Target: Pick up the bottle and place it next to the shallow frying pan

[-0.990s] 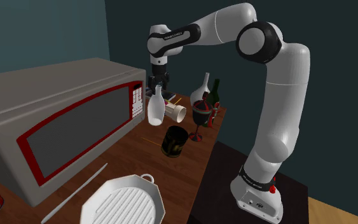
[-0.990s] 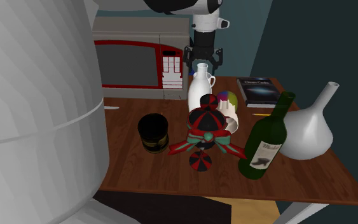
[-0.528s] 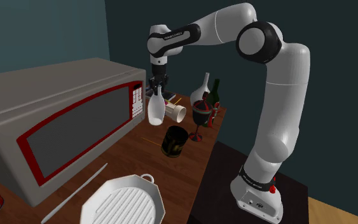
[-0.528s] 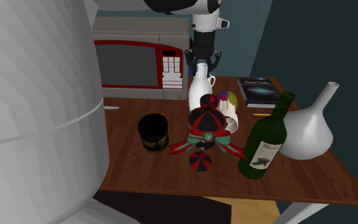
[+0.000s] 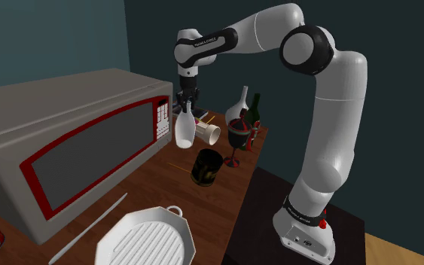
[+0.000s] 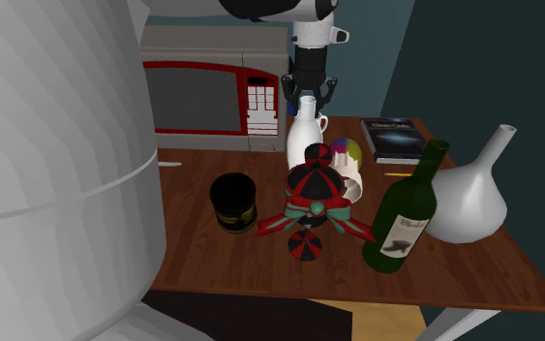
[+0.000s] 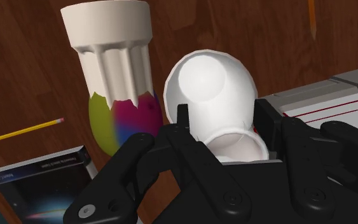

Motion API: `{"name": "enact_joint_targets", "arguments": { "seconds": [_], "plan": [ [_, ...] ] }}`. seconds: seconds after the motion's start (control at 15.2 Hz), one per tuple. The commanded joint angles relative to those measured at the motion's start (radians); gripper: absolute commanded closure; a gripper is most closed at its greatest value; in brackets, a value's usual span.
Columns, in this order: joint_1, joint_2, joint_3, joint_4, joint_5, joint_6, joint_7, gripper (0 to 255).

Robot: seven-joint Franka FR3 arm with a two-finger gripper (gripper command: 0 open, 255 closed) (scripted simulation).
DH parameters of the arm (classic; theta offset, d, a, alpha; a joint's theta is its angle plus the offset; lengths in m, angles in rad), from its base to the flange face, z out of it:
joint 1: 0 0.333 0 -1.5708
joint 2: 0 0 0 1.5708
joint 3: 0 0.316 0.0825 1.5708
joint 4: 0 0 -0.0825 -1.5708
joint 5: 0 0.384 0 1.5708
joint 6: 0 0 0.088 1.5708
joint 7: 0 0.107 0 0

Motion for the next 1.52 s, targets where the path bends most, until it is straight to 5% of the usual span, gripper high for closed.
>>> {"name": "enact_joint_targets", "arguments": {
  "seconds": [0.0, 1.45],
  "plan": [
    [-0.001, -0.002, -0.001, 0.008, -0.001, -0.012, 0.0, 255],
    [0.011, -0.038, 0.006, 0.252, 0.001, -0.293, 0.006, 255]
  ]
}}
